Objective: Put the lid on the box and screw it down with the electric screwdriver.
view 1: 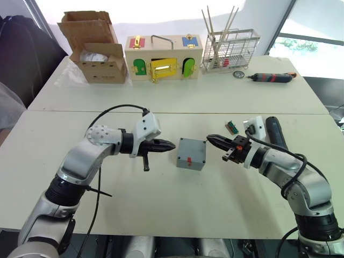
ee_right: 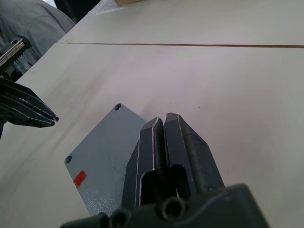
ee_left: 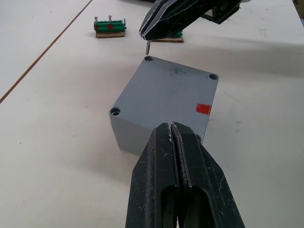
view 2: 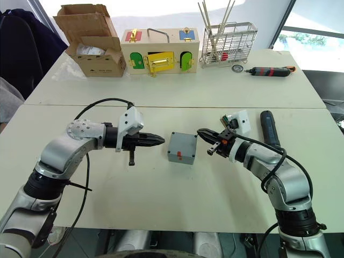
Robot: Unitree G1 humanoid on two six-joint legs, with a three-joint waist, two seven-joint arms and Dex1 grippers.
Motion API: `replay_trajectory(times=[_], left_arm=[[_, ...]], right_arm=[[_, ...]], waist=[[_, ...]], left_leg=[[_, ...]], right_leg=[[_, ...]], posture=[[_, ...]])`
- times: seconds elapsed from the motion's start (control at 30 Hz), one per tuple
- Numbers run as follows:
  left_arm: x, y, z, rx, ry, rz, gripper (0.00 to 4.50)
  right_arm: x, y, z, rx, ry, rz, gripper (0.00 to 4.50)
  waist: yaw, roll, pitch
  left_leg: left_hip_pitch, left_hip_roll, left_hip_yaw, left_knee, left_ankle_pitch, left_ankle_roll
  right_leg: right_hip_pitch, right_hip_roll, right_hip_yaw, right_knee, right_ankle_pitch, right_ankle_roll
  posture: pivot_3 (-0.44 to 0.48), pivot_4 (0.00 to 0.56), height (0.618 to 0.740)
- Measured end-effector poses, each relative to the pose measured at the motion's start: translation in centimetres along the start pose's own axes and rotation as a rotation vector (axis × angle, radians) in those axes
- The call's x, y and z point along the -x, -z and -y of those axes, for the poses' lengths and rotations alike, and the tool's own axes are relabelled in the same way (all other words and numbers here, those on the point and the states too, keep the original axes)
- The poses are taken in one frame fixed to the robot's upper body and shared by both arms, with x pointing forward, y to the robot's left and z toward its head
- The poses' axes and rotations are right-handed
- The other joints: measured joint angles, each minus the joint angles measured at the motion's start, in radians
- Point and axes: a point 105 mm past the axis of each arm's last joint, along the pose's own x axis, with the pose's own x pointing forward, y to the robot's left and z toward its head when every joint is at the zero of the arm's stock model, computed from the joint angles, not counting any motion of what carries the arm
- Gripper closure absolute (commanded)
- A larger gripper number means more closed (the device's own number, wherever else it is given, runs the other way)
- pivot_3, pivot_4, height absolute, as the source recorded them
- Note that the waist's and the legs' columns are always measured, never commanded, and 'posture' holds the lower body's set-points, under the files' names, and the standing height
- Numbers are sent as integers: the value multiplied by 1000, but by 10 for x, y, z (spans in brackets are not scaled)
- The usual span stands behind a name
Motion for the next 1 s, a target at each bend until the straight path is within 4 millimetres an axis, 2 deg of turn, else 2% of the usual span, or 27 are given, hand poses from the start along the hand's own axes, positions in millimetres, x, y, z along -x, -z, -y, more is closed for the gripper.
replay_trajectory(times=[0.6,1.0], left_arm=[[-1,-1,-1,-3,0,5,4500],[-3,-2,0,0,4,13,4500]], right_arm=[[-1,1,-1,4,-4,-5,4424],[0,-6,1,3,8,25,4424]], waist=[[0,0,0],[0,0,0]], left_leg=[[0,0,0,0,0,0],[0,0,0,0,0,0]], right_leg=[[0,0,0,0,0,0],[0,0,0,0,0,0]], posture=[[0,150,731],[0,150,731]])
